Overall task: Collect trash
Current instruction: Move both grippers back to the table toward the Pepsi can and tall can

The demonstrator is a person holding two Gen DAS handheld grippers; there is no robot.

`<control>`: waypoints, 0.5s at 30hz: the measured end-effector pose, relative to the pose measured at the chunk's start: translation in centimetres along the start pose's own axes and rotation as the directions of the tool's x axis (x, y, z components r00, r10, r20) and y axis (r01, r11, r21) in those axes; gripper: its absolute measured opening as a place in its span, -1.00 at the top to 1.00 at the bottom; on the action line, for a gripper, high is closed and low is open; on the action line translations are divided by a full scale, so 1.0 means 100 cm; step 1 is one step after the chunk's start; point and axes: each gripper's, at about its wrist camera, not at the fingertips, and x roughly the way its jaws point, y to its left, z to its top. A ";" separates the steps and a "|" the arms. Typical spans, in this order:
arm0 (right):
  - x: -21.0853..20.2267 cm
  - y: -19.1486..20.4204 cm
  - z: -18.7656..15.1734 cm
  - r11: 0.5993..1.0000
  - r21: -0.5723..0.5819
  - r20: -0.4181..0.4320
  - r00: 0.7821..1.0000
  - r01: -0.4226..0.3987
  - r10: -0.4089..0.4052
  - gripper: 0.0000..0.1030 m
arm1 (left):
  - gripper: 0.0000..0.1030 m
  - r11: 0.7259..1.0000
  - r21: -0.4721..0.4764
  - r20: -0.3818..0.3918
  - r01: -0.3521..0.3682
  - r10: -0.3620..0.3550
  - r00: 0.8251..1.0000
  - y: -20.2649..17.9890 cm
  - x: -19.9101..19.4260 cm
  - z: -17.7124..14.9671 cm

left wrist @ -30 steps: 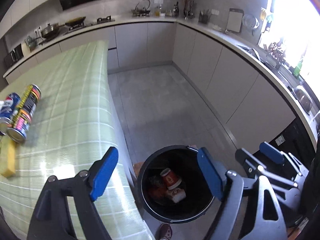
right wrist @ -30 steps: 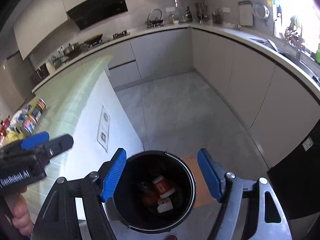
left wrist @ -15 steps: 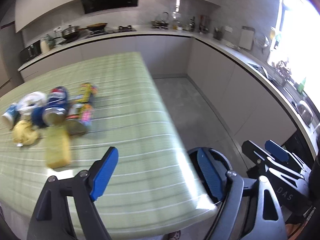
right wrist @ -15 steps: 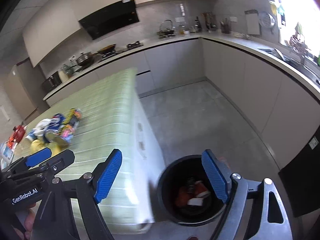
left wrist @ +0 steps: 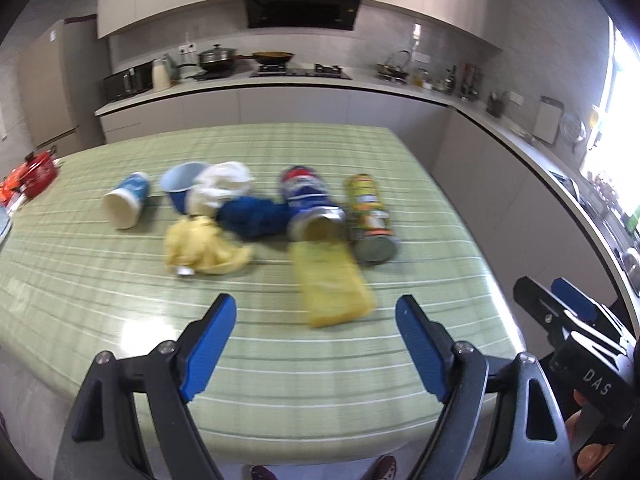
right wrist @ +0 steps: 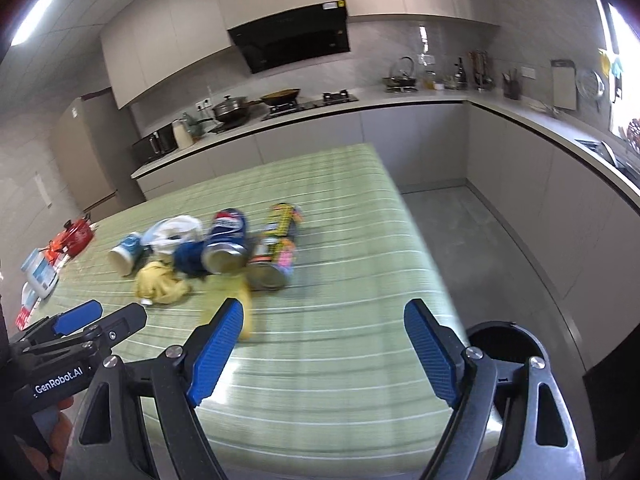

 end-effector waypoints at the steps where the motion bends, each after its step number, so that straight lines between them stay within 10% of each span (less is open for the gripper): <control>1: 0.001 0.012 -0.001 1.000 -0.001 0.001 1.000 -0.006 0.006 -0.64 | -0.61 1.000 -0.003 0.000 -0.004 0.004 1.000 0.011 -0.001 0.000; 15: 0.018 0.076 0.005 1.000 -0.024 -0.003 1.000 0.006 -0.006 -0.64 | -0.62 1.000 -0.006 0.003 0.018 -0.018 1.000 0.073 0.009 0.016</control>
